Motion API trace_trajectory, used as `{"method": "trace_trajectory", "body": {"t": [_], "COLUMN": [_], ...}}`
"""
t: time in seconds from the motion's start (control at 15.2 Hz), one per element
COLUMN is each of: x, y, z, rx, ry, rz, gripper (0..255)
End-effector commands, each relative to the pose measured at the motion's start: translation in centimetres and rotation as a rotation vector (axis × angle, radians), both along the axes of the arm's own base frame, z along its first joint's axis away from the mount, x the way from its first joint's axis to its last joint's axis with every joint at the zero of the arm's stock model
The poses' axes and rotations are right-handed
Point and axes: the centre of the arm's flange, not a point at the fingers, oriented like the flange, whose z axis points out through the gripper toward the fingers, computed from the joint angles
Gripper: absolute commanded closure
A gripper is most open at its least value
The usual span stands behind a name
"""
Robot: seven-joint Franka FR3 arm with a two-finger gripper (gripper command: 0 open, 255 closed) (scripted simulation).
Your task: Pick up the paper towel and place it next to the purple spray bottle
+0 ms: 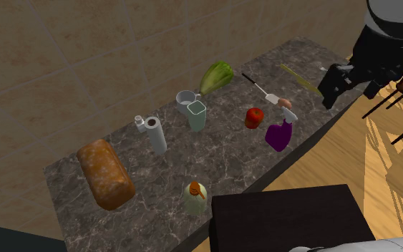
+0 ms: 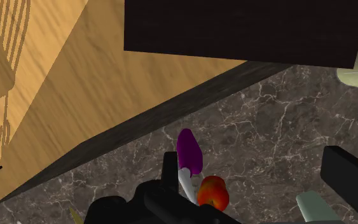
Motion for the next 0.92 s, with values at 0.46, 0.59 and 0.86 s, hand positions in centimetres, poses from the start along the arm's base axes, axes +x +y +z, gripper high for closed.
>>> {"method": "trace_trajectory", "body": {"t": [0.46,0.59,0.86], "x": [4.0,5.1,7.3], "y": [6.4,8.3,12.1], "z": [-4.8,-6.2,-8.8], "rx": [0.024,0.031,0.045], "ry": [0.003,0.004,0.006], "rz": [0.022,0.028,0.040], "gripper": [0,0,0]}}
